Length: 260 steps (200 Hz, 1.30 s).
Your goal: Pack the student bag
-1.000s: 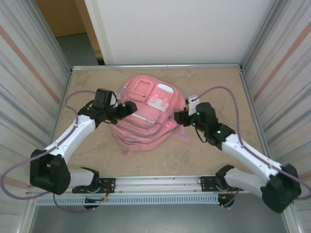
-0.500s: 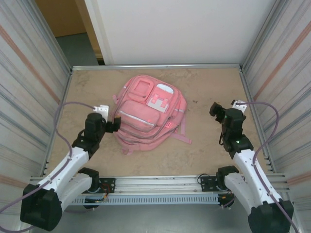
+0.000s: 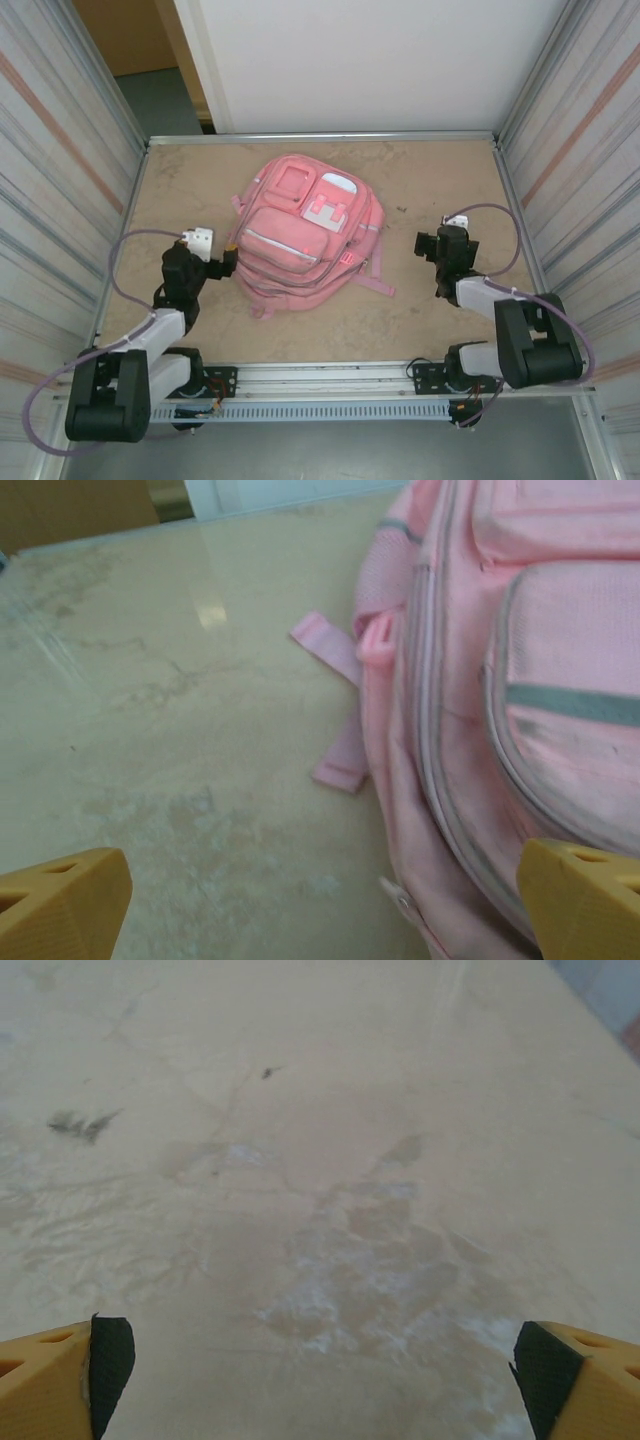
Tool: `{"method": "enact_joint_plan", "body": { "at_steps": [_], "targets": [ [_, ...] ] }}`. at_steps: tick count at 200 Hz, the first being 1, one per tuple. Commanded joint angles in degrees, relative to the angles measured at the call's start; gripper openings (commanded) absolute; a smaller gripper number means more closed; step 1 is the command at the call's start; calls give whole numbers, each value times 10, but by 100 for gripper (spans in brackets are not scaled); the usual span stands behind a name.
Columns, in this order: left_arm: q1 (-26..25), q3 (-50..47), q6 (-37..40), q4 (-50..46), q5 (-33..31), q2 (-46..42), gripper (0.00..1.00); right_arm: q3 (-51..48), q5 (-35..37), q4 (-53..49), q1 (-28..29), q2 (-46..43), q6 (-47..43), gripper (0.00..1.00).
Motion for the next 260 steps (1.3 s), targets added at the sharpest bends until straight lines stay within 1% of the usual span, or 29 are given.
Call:
{"method": "enact_joint_plan", "body": {
  "at_steps": [1,6,14,25,32,39,45,49,52,55,59,65,70,76,81,87,92,101,110,115,124,160,175,192,260],
  "targets": [
    [19,-11,-6,134,29,37,99,24,-59,96,-2,27,-74,99],
    [27,-5,-14,144,43,53,99,19,-51,113,5,32,-97,99],
    [39,5,-38,166,56,82,99,10,-51,162,-1,47,-115,99],
    [43,19,-44,213,67,139,99,9,-65,183,-27,66,-98,99],
    [42,43,-45,201,70,171,99,5,-74,195,-44,76,-78,99],
    [43,66,-46,179,66,199,99,-12,-84,246,-61,97,-60,99],
    [43,75,-42,184,72,225,99,-21,-98,275,-76,119,-44,99],
    [43,79,-41,192,74,241,99,-28,-104,320,-83,133,-42,99],
    [42,80,-41,202,73,253,99,-30,-106,335,-83,142,-43,99],
    [43,81,-42,221,72,267,99,-29,-106,328,-83,139,-43,99],
    [42,82,-40,234,72,273,99,-21,-108,292,-83,130,-41,99],
    [43,89,-43,192,74,257,99,-11,-109,247,-83,115,-37,99],
    [43,98,-47,155,61,248,99,-12,-110,269,-82,125,-40,99],
    [41,106,-61,166,24,263,99,-17,-107,295,-82,135,-42,99],
    [41,114,-65,164,1,271,99,-17,-110,286,-84,131,-39,99],
    [36,120,-67,137,-6,264,99,-15,-118,265,-89,120,-35,99],
    [30,125,-65,116,-17,258,99,-18,-123,272,-93,123,-32,99],
    [22,124,-59,138,-35,268,99,-8,-123,273,-94,130,-34,99],
    [22,125,-60,127,-35,265,99,5,-128,232,-88,125,-40,99],
    [22,127,-61,115,-33,262,99,8,-118,234,-84,129,-42,99],
    [22,125,-59,129,-33,265,99,7,-94,235,-78,129,-42,99],
    [15,122,-55,126,-42,259,99,6,-96,234,-80,126,-40,99],
    [7,125,-49,122,-58,259,99,14,-136,215,-90,123,-42,99],
    [6,124,-49,123,-58,260,99,19,-166,208,-98,125,-44,99],
    [4,124,-47,124,-60,260,99,23,-179,201,-101,127,-45,99]
  ]
}}
